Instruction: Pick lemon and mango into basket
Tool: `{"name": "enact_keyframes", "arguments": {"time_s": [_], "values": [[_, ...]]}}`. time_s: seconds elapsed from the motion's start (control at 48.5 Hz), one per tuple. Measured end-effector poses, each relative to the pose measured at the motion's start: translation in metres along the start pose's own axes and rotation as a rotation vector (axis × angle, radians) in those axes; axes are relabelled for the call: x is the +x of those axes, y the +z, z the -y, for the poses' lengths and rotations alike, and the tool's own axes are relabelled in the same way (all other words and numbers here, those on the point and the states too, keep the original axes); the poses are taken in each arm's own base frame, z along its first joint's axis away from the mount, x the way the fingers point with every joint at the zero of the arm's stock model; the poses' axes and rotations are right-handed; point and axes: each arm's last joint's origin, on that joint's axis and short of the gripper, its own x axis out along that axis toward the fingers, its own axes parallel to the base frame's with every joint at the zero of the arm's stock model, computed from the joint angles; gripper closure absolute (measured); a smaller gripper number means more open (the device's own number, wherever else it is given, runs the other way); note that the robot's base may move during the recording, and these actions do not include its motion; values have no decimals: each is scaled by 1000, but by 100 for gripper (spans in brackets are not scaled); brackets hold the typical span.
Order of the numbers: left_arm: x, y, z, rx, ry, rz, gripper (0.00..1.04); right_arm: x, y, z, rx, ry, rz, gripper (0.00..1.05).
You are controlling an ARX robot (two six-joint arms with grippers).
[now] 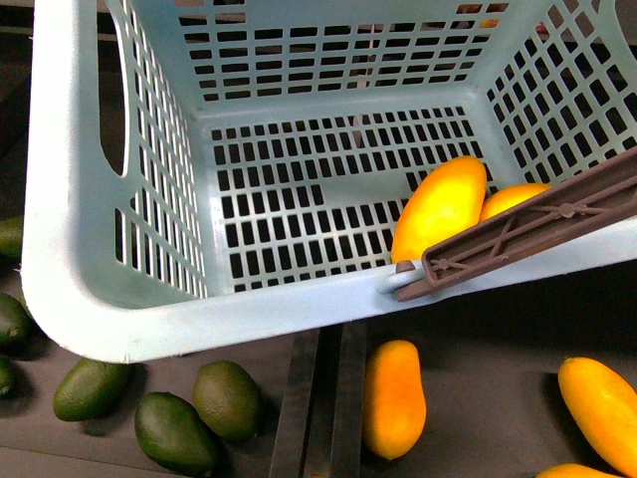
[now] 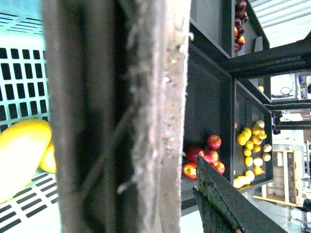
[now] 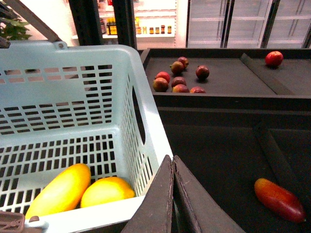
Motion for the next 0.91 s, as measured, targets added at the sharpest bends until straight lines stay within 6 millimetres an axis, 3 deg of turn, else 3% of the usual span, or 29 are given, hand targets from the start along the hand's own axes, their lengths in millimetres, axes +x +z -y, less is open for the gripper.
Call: {"name": "enact_keyframes", "arguments": {"time_s": [0.557,0.907], "values": [[0,0,0,-1,0,-1,76,-15,-3,0,-1,-2,-6,102],[0,0,0,-2,-1,-2,76,-15,-3,0,-2,-3,-6,30]]}}
